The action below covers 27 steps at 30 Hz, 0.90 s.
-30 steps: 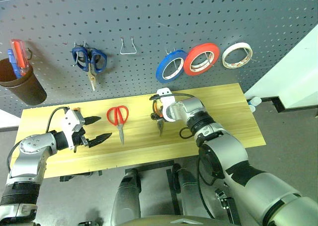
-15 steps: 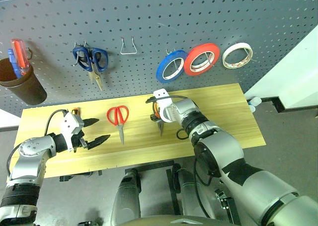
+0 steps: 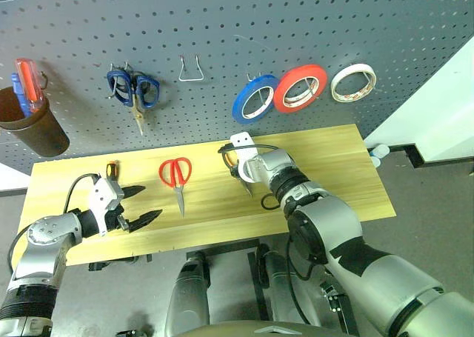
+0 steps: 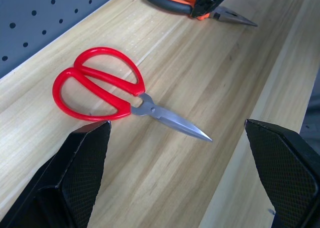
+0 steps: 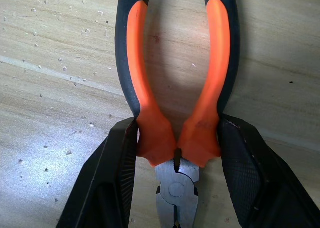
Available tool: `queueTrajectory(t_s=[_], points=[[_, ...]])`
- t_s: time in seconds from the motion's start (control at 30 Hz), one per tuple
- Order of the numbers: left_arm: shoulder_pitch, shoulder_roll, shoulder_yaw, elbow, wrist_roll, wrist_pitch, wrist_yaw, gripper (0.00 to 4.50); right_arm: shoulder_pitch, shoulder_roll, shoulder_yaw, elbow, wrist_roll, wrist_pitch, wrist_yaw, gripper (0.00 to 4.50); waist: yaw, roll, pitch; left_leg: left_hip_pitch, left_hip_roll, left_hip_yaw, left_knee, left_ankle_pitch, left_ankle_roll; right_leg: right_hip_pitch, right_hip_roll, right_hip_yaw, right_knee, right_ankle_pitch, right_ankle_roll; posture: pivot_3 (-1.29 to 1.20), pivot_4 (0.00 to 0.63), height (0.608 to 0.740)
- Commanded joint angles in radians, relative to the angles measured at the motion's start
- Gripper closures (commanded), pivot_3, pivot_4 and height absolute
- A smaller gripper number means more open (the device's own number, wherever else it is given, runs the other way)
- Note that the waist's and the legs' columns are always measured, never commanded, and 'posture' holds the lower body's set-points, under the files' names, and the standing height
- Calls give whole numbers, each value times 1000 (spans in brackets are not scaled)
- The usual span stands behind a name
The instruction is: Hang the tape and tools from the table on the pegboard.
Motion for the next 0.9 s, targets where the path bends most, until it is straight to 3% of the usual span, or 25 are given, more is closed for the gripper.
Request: queueTrajectory(t_s=[0.03, 0.17, 0.3, 0.53, 0.67, 0.9], points=[[10, -3, 25, -22, -10, -21, -1, 0, 0, 22, 9, 23, -9, 23, 30, 2438, 0, 0, 0, 0, 0, 0, 0, 0, 0, 0, 0, 0, 0, 0, 0, 220, 335, 740], [-10, -14, 16, -8, -8, -42, -16, 0, -5, 1, 42, -19, -26, 59, 104, 2439, 1, -1, -1, 0, 0, 0, 0, 0, 0, 0, 0, 0, -1, 0, 0, 213, 304, 740], [-14, -30, 32, -42, -53, -32, -48, 0, 66, -76, 122, -258, -17, 236, 272, 2439, 14, -1, -1, -1, 0, 0, 0, 0, 0, 0, 0, 0, -1, 0, 0, 190, 267, 740], [32, -49, 59, -134, -139, -46, -116, 0, 364, -235, 149, -1054, 207, 592, 487, 2439, 31, -1, -3, -5, 0, 1, -1, 0, 0, -2, 0, -2, -3, 2, 4, 166, 215, 740], [58, -52, 94, -184, -187, -42, -137, 0, 460, -310, 86, -1358, 328, 697, 533, 2439, 24, -2, -7, -4, 0, 1, 0, 0, 0, -1, 0, -2, -3, 3, 4, 158, 179, 740], [75, -52, 153, -256, -286, 10, -145, 0, 483, -370, -27, -1560, 490, 670, 605, 2439, 22, -11, -35, -2, 0, 1, 3, 0, -1, 2, 0, -2, -5, 5, 2, 151, 115, 740]])
